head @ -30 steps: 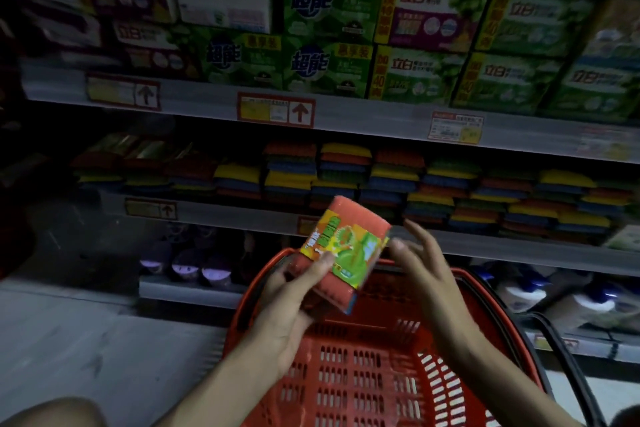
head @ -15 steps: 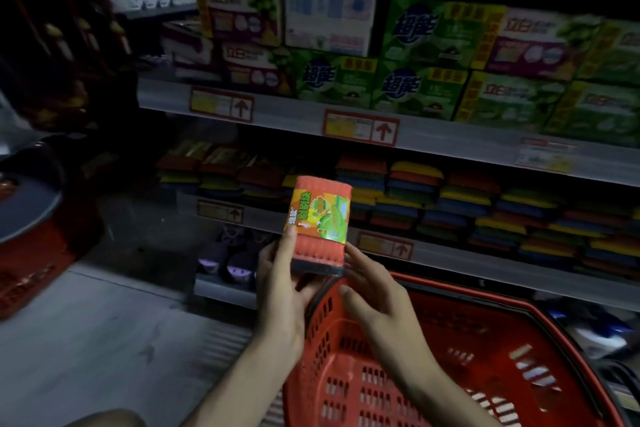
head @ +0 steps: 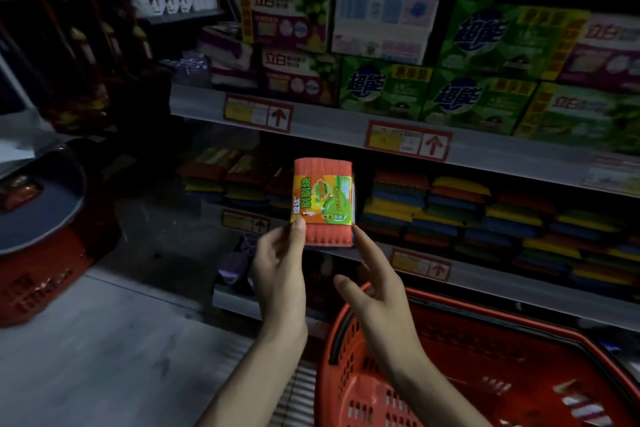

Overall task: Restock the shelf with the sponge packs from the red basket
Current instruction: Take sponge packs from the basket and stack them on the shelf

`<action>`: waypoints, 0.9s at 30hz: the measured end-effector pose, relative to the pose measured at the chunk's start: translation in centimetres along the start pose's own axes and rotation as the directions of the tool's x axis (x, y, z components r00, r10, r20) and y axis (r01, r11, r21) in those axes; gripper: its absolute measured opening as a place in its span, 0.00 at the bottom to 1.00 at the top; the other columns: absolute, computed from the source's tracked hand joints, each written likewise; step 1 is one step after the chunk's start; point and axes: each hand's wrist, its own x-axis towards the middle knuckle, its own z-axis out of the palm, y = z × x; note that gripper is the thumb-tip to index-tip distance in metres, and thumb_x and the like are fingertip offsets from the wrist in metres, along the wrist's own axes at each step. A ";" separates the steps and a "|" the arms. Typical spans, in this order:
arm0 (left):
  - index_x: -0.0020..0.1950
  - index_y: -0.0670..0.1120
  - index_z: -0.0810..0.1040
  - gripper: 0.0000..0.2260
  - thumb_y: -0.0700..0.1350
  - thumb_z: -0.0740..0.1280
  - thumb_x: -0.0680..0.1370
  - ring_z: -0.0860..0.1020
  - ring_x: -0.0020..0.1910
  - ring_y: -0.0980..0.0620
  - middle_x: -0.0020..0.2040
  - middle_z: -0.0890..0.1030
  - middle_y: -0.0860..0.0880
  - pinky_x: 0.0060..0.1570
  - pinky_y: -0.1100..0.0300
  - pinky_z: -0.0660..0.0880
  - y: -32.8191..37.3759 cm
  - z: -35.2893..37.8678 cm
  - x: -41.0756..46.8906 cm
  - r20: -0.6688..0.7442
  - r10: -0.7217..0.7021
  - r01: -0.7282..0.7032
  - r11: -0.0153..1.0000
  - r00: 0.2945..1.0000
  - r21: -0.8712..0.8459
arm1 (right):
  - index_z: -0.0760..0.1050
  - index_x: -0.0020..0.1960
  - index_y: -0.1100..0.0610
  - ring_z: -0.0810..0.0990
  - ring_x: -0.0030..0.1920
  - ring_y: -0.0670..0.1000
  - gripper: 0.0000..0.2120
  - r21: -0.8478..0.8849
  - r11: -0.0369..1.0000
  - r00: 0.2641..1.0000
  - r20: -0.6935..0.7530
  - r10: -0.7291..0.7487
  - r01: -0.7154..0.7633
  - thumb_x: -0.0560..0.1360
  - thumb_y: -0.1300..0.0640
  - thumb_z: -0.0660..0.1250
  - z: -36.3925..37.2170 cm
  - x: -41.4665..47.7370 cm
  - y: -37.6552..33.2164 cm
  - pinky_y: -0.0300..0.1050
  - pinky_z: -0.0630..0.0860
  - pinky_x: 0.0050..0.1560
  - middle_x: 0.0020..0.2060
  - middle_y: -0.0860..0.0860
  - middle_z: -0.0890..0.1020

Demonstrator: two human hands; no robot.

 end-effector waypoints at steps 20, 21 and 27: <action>0.63 0.60 0.78 0.21 0.34 0.63 0.82 0.74 0.67 0.64 0.68 0.76 0.59 0.64 0.65 0.73 -2.3 2.4 4.0 0.236 0.104 -0.122 0.990 0.966 0.063 | 0.62 0.78 0.37 0.71 0.63 0.38 0.35 0.075 0.996 0.983 -0.171 0.068 -0.055 0.79 0.62 0.69 0.6 5.4 1.5 0.33 0.75 0.52 0.65 0.41 0.68; 0.63 0.59 0.78 0.21 0.34 0.62 0.83 0.74 0.67 0.65 0.68 0.76 0.60 0.62 0.69 0.73 -2.3 2.6 4.0 0.248 0.101 -0.118 0.991 0.963 0.056 | 0.62 0.78 0.38 0.72 0.60 0.35 0.35 0.088 0.995 0.981 -0.181 0.072 -0.057 0.79 0.64 0.69 0.6 5.6 1.5 0.32 0.76 0.51 0.65 0.41 0.68; 0.65 0.56 0.79 0.22 0.31 0.62 0.82 0.74 0.68 0.63 0.69 0.77 0.60 0.56 0.74 0.75 -2.0 3.5 4.9 0.242 0.090 -0.098 0.995 0.966 0.021 | 0.61 0.80 0.49 0.77 0.37 0.26 0.34 0.177 0.979 0.974 -0.180 0.137 -0.105 0.80 0.69 0.66 0.7 6.2 0.7 0.26 0.76 0.37 0.67 0.43 0.69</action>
